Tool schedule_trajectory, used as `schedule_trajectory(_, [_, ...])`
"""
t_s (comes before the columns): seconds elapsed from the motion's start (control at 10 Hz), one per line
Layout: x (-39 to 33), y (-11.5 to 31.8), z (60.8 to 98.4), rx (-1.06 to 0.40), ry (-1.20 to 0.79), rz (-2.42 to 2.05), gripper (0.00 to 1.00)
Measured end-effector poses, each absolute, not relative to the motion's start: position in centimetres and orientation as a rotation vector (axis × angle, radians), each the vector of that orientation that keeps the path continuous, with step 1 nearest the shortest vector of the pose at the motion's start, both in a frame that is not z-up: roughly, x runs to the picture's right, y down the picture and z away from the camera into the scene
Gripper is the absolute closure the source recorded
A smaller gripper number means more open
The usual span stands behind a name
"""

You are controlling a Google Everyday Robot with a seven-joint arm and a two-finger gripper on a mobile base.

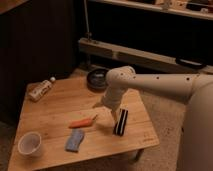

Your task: Place the eraser on the white sponge

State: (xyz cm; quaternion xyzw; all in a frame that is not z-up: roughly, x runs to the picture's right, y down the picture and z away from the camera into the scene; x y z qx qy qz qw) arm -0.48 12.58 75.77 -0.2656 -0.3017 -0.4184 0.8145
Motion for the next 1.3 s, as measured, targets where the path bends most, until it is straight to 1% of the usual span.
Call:
schedule_trajectory(0.2, [0.1, 12.9, 76.4, -0.563, -0.636, -0.891, 0.2])
schedule_trajectory(0.3, [1.5, 12.9, 77.2, -0.547, -0.626, -0.881, 0.2])
schedule_trajectory(0.6, [8.7, 12.3, 79.6, -0.46, -0.592, -0.874, 0.2])
schedule_trajectory(0.8, [11.4, 12.0, 80.6, -0.395, -0.616, -0.958, 0.2])
schedule_trajectory(0.9, [11.8, 12.1, 80.8, -0.374, -0.633, -1.02, 0.2])
schedule_trajectory(1.1, [9.9, 12.7, 80.9, -0.339, -0.695, -1.167, 0.2])
schedule_trajectory(1.3, [8.8, 13.7, 81.3, -0.362, -0.735, -1.237, 0.2])
